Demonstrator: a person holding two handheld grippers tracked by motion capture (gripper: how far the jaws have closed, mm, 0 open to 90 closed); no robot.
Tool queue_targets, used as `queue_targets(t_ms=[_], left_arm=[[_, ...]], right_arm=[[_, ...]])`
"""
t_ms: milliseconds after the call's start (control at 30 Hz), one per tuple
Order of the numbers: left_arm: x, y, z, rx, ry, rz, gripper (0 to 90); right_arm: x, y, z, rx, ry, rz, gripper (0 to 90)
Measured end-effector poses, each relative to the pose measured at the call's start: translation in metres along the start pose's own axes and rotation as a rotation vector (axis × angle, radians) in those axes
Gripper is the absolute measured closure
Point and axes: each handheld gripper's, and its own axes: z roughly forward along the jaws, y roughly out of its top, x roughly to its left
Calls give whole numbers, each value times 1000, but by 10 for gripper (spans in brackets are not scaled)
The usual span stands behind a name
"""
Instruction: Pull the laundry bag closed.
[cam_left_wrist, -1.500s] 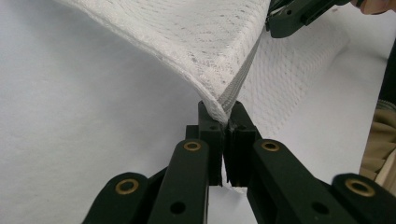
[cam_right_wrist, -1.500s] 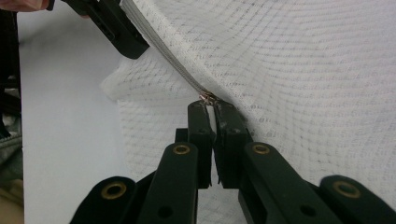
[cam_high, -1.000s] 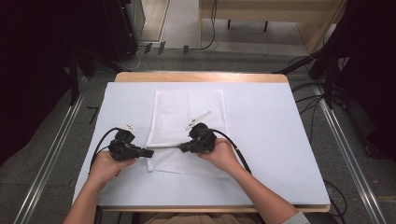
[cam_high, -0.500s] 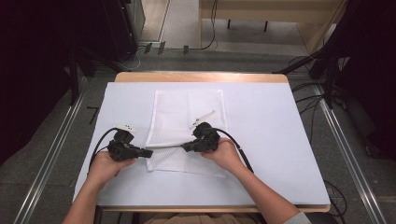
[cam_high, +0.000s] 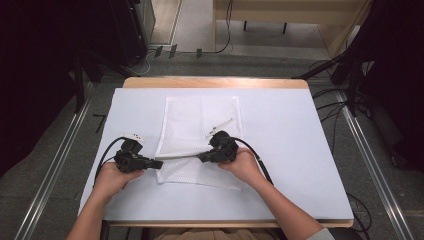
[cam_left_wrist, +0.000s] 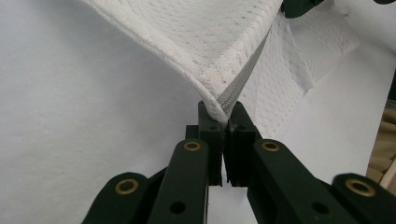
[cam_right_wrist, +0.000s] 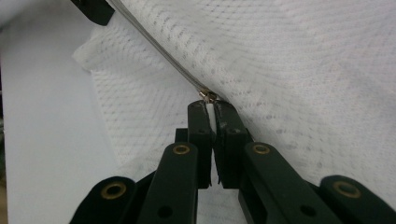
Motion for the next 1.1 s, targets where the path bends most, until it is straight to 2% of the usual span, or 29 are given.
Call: queue_targets(t_ms=[367,500,700,1100], left_arm=[[0,0,0,-2,-4,1,877],[0,-1,-1,2,6,-4,878],[2,-2,-3,-3,7,-9,878],[1,-2,-2,5,5,-9,877]], right_arm=[[-1,-2,-4,-4,3,2,881],[0,-4,-6,2,-11,-6,881],[-5,-8,-12,-2,-21,20,881],[-8,-12,-17,0,-27,21,881]])
